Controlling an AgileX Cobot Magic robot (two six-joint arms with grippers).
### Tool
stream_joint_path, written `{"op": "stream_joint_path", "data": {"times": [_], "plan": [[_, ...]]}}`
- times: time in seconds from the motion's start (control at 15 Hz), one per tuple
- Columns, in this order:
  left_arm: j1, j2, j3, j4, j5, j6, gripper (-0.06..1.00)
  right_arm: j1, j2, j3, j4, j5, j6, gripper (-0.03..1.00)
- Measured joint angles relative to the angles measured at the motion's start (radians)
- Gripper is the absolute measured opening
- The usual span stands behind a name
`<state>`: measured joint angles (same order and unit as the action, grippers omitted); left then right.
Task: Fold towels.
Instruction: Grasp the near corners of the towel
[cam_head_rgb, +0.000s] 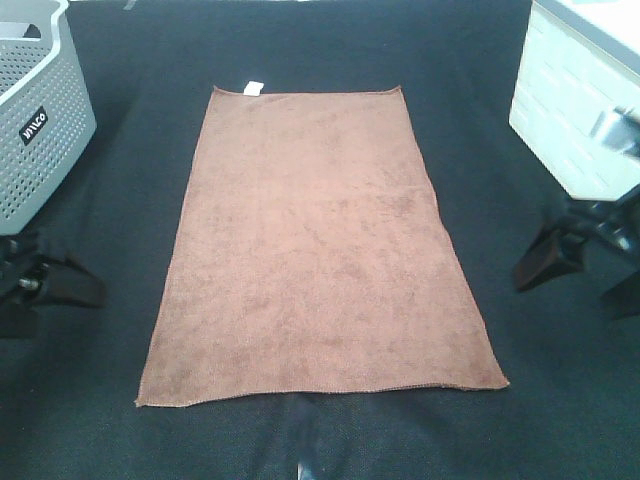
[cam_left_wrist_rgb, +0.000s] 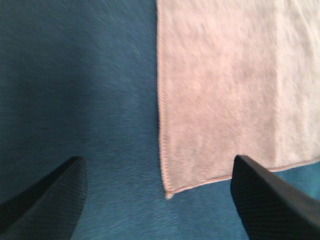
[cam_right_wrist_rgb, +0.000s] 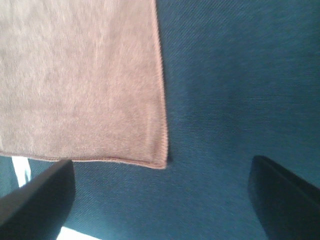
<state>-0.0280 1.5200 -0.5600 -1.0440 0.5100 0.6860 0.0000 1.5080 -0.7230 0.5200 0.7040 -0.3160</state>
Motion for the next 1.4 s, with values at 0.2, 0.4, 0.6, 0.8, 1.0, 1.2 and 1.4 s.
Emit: {"op": "stream_joint_path", "data": {"times": [0.2, 0.4, 0.6, 0.8, 1.0, 1.2, 1.4], "plan": [[0.000, 0.088, -0.001, -0.140, 0.039, 0.150, 0.75, 0.003, 0.083, 0.000, 0.105, -0.001, -0.093, 0.88], [-0.023, 0.188, -0.002, -0.322, 0.090, 0.326, 0.75, 0.094, 0.192, -0.003, 0.222, -0.056, -0.203, 0.85], [-0.107, 0.236, -0.002, -0.420, 0.060, 0.389, 0.75, 0.158, 0.256, -0.003, 0.257, -0.138, -0.206, 0.79], [-0.135, 0.290, -0.003, -0.457, 0.032, 0.399, 0.75, 0.158, 0.279, -0.003, 0.297, -0.174, -0.206, 0.75], [-0.189, 0.365, -0.067, -0.496, 0.064, 0.438, 0.73, 0.158, 0.349, -0.009, 0.421, -0.164, -0.305, 0.67], [-0.213, 0.395, -0.108, -0.500, 0.056, 0.430, 0.61, 0.158, 0.386, -0.013, 0.526, -0.159, -0.388, 0.43], [-0.215, 0.397, -0.121, -0.484, 0.051, 0.422, 0.03, 0.158, 0.396, -0.013, 0.552, -0.163, -0.406, 0.00]]}}
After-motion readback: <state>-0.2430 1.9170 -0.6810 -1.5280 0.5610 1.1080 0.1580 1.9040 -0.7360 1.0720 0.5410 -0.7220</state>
